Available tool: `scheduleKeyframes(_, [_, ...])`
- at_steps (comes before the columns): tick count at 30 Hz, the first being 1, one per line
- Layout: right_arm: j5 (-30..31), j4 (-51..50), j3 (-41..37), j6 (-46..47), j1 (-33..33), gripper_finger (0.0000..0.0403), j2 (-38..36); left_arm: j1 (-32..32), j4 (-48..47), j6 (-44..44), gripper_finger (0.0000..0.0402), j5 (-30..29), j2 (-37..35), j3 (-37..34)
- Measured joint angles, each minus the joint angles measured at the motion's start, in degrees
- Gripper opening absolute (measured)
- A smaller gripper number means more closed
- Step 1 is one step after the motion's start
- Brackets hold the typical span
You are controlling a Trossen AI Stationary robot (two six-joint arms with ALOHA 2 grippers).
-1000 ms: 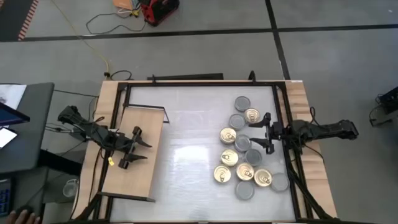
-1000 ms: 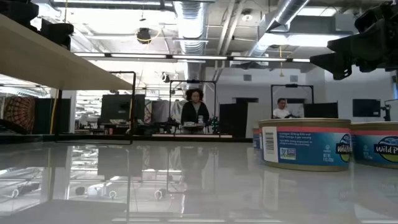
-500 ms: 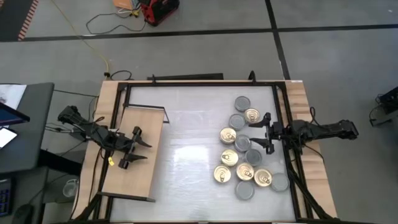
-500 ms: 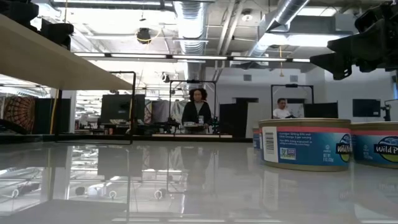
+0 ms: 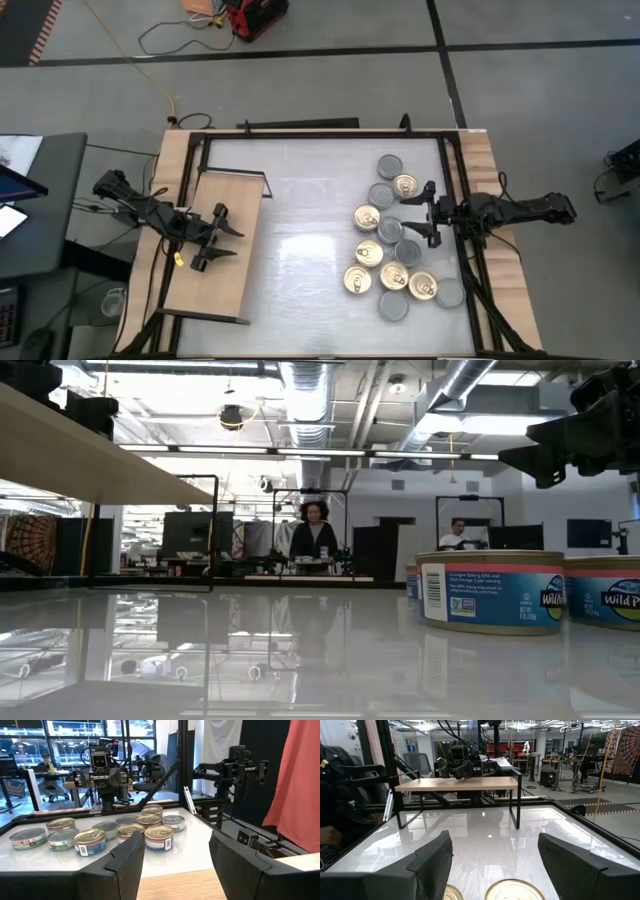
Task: Stack canned seafood by type on shelf
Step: Put the blue tuna can on the shelf
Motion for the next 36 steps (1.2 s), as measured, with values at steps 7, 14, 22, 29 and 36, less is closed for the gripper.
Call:
scheduleKeyframes(7, [0.02,0.00,0.00,0.00,0.00,0.0317,-0.01,0.00,-0.02,-0.04,0.0215,0.00,0.00,-0.01])
scheduleKeyframes(14, [0.02,-0.02,0.00,0.00,-0.02,0.0317,-0.01,0.02,-0.02,0.01,0.0215,0.02,0.02,-0.01])
scheduleKeyframes(22, [0.02,0.00,0.00,0.00,-0.02,0.0317,0.00,0.00,-0.02,-0.03,0.0215,0.00,0.00,-0.01])
scheduleKeyframes(29, [0.02,0.00,0.00,0.00,0.00,0.0317,-0.01,0.00,0.00,-0.41,0.0215,0.02,0.02,-0.01])
scheduleKeyframes(36, [0.01,-0.01,0.00,0.00,-0.01,0.0317,0.02,0.09,1.33,-8.01,0.0215,0.00,0.02,-0.01])
